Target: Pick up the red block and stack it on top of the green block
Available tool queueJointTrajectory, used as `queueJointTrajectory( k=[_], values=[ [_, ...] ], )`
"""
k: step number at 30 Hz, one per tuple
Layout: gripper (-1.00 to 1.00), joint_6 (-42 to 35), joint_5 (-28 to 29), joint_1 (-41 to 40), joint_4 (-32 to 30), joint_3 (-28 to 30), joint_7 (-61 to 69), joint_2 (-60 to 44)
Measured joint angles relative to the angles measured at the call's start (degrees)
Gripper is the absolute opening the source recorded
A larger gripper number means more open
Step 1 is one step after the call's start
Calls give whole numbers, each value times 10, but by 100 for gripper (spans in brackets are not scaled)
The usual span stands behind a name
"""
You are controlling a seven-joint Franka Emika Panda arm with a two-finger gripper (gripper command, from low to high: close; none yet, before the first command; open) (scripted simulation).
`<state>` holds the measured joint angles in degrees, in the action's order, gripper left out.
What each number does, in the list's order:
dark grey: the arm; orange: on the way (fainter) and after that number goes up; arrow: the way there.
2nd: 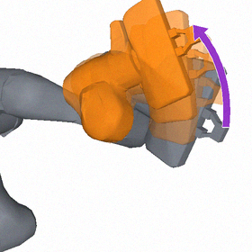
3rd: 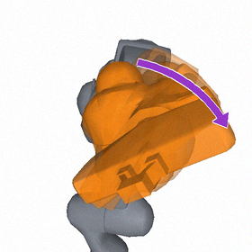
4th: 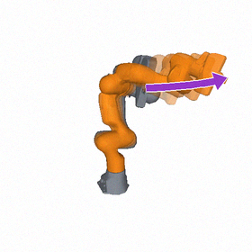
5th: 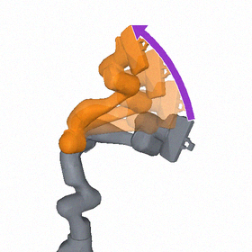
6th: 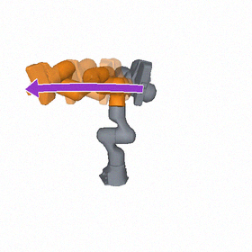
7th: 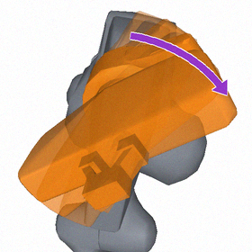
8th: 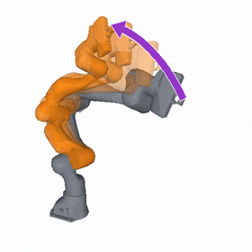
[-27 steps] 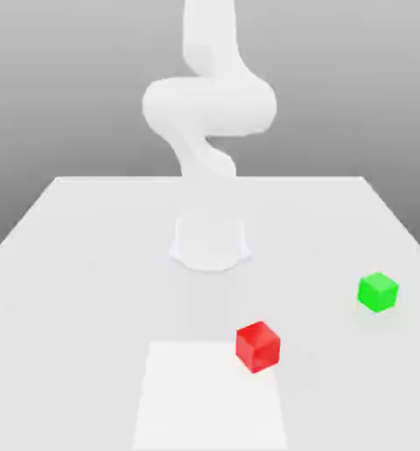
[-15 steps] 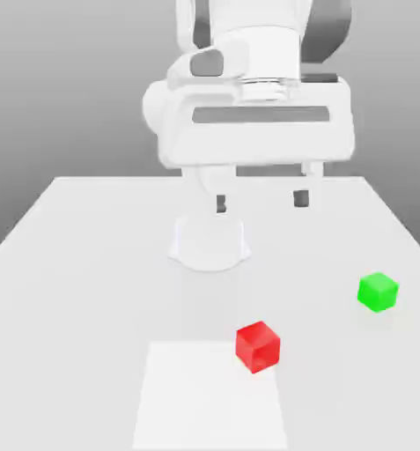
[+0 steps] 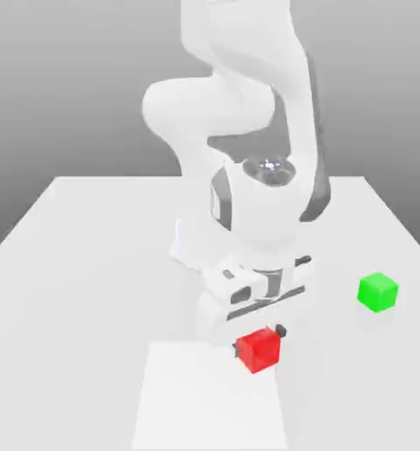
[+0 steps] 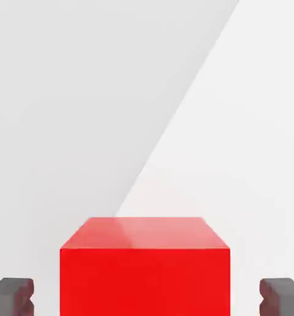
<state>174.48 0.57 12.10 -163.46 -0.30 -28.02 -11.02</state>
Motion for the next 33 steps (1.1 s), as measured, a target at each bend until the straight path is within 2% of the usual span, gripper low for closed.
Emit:
queueJointTrajectory(
  k=[5,12,33],
  values=[
    [-100,0,2,-1,0,0,-2,0],
    [-100,-113,-6,-4,-19,-6,4,131],
    [-100,-207,-66,283,7,-140,393,206]
  ],
)
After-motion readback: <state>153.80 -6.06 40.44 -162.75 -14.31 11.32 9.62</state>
